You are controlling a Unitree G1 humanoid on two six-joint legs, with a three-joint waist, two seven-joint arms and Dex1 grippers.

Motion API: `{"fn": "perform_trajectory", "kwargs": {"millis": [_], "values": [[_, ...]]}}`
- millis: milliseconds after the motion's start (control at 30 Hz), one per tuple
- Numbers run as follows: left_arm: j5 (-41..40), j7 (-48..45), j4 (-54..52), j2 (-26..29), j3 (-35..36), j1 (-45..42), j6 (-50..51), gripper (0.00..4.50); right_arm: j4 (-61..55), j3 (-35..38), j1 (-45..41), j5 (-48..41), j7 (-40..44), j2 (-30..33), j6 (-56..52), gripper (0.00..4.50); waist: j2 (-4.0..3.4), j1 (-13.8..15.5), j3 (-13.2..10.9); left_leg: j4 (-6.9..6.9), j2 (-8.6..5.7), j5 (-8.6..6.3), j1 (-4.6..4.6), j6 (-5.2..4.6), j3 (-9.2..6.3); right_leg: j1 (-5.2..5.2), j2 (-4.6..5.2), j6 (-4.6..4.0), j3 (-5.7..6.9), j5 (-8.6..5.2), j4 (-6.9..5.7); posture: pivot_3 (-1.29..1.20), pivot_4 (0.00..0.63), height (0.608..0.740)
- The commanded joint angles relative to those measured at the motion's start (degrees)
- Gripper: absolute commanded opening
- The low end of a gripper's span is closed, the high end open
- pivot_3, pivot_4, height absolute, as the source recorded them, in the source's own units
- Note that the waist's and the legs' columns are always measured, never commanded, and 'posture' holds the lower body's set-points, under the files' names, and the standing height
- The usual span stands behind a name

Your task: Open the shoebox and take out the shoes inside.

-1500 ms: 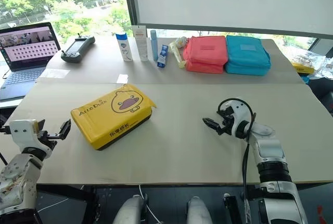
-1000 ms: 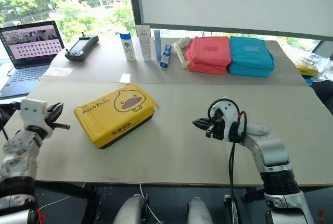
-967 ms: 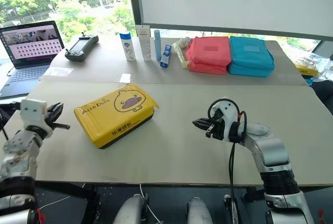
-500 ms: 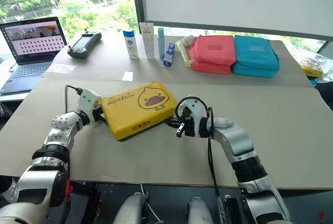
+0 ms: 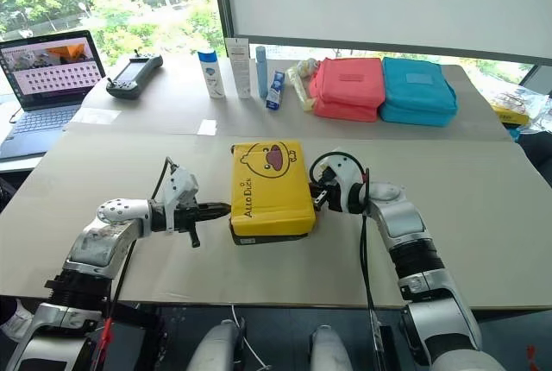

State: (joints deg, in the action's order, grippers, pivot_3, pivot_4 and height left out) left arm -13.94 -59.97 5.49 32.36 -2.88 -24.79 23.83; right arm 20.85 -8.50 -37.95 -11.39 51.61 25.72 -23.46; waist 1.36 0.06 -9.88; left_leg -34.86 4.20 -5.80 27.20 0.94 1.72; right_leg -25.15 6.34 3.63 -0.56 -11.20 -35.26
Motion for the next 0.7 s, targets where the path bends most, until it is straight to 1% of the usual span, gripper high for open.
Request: {"fn": "perform_trajectory", "kwargs": {"millis": [33, 100, 233, 467, 533, 567, 633, 700], "values": [[-0.8, 2.1, -1.4, 1.1, 2.7, -0.2, -0.8, 0.00, -5.6, 1.0, 0.9, -4.0, 5.7, 1.1, -2.3, 0.03, 0.00, 0.0, 0.0, 0.00, 0.00, 0.01, 0.00, -0.01, 0.00, 0.00, 0.00, -0.01, 0.00, 0.00, 0.00, 0.00, 0.150, 0.724], [-1.1, 2.5, -2.0, 1.3, 3.0, 0.2, -0.5, 0.00, -8.2, 3.6, 0.5, -8.6, 7.5, 0.5, -6.1, 0.03, 0.00, -0.3, 0.0, 0.01, 0.00, 0.02, 0.00, -0.04, 0.00, 0.00, -0.01, -0.03, 0.00, 0.01, -0.01, 0.00, 0.150, 0.724], [-1.4, 3.2, -2.9, 1.4, 3.1, 0.8, -0.2, 0.00, -9.2, 8.4, -2.6, -14.0, 6.3, -1.3, -9.5, 0.03, 0.00, -0.9, 0.0, 0.00, 0.02, 0.02, -0.02, -0.04, -0.01, -0.01, -0.01, -0.03, -0.03, 0.03, -0.04, 0.00, 0.150, 0.724], [-2.2, 6.1, -2.2, 2.2, 6.0, -0.2, -0.6, 0.00, -14.7, 12.4, -8.4, -22.0, 3.6, -4.8, -16.3, 0.03, 0.00, -0.8, 0.0, 0.02, 0.03, -0.01, -0.05, 0.01, -0.01, -0.02, -0.02, -0.08, -0.03, 0.05, -0.08, 0.00, 0.150, 0.724], [-3.2, 7.3, -2.8, 3.4, 8.6, -0.3, 0.3, 0.00, -16.0, 12.3, -9.8, -23.3, 2.0, -6.4, -18.0, 0.03, 0.00, -0.9, 0.0, 0.02, 0.03, -0.01, -0.05, 0.01, -0.01, -0.02, -0.03, -0.14, -0.03, 0.08, -0.08, 0.00, 0.150, 0.724], [-4.0, 8.1, -3.0, 4.9, 11.3, -0.2, 1.0, 0.00, -16.6, 11.4, -10.5, -23.4, 1.1, -7.7, -18.7, 0.03, 0.00, -0.9, 0.0, 0.02, 0.05, 0.00, -0.05, 0.00, -0.01, -0.04, -0.04, -0.14, -0.03, 0.09, -0.10, 0.00, 0.150, 0.724], [-6.6, 9.4, -3.3, 9.4, 18.9, -0.1, 3.4, 0.00, -17.7, 8.9, -11.4, -23.2, -0.5, -10.4, -19.8, 0.03, 0.02, -1.4, 0.0, 0.01, 0.11, -0.01, -0.05, 0.02, -0.01, -0.09, -0.08, -0.14, -0.03, 0.08, -0.15, 0.00, 0.150, 0.724], [-10.9, 8.8, -4.7, 14.5, 26.5, 0.1, 7.7, 0.00, -18.6, 6.5, -11.5, -22.5, -1.0, -12.5, -20.2, 0.03, 0.03, -2.0, 0.0, 0.03, 0.24, -0.02, -0.04, 0.02, -0.01, -0.17, -0.20, -0.18, 0.00, 0.05, -0.21, 0.00, 0.150, 0.724]]}}
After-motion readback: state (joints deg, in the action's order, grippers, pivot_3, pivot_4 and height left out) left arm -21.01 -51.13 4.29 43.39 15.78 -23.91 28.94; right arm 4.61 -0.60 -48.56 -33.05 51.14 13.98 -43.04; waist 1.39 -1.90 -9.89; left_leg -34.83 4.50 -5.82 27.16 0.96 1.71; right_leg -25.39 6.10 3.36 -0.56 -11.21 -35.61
